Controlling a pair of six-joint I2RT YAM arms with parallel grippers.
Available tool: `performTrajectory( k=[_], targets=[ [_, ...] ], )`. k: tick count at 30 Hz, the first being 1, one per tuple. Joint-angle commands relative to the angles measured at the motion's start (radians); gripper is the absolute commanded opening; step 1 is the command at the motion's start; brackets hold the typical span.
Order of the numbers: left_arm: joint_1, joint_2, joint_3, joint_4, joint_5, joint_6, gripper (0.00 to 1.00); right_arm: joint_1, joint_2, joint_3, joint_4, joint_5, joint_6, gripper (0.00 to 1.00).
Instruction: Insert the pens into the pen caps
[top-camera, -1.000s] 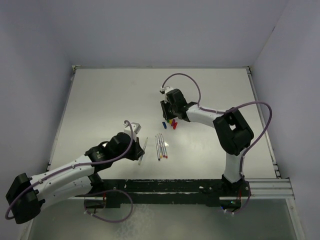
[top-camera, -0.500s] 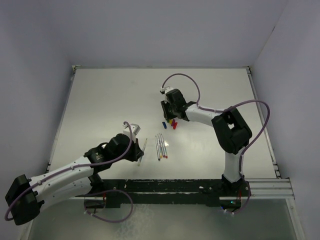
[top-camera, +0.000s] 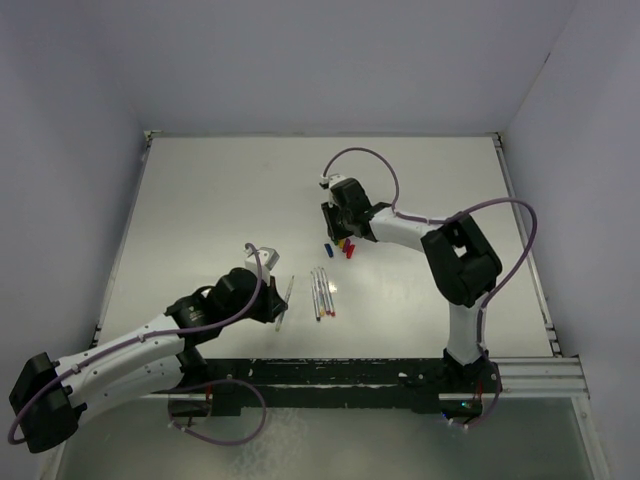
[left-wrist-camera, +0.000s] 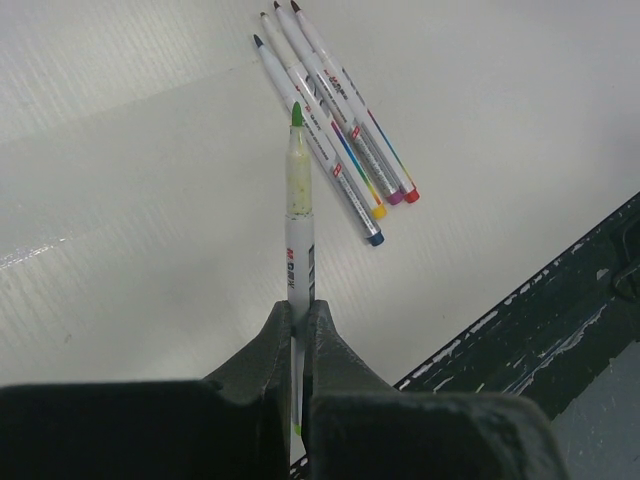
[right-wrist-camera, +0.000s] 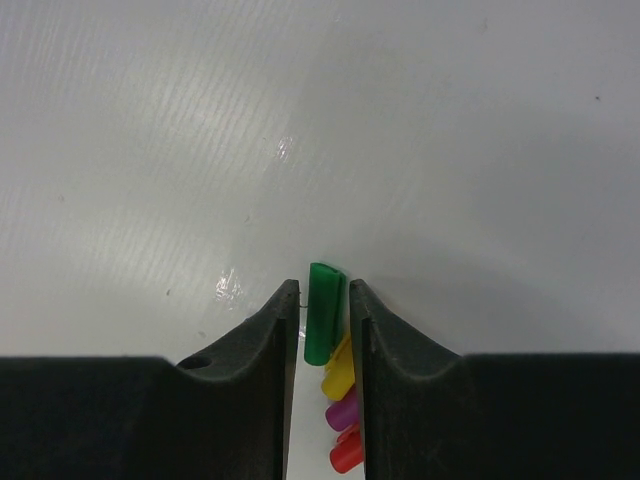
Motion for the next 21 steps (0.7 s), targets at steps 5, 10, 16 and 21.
performTrajectory(
  k=[5,10,16,21],
  targets=[
    [-0.003,-0.01,-0.006,0.037,0.004,-0.004,0.0,0.013,0.022,0.032,-0.018,0.01,-0.001,0.29],
    [-0.003,-0.01,-0.01,0.037,0.004,-0.009,0.0,0.015,0.03,0.03,-0.029,0.026,-0.004,0.28],
    [-0.004,-0.01,-0.009,0.039,0.002,-0.01,0.0,0.018,0.042,0.032,-0.056,0.045,0.002,0.24],
    [-0.004,-0.01,-0.007,0.044,-0.002,-0.002,0.0,0.02,0.045,0.045,-0.074,0.047,0.0,0.12]
  ],
)
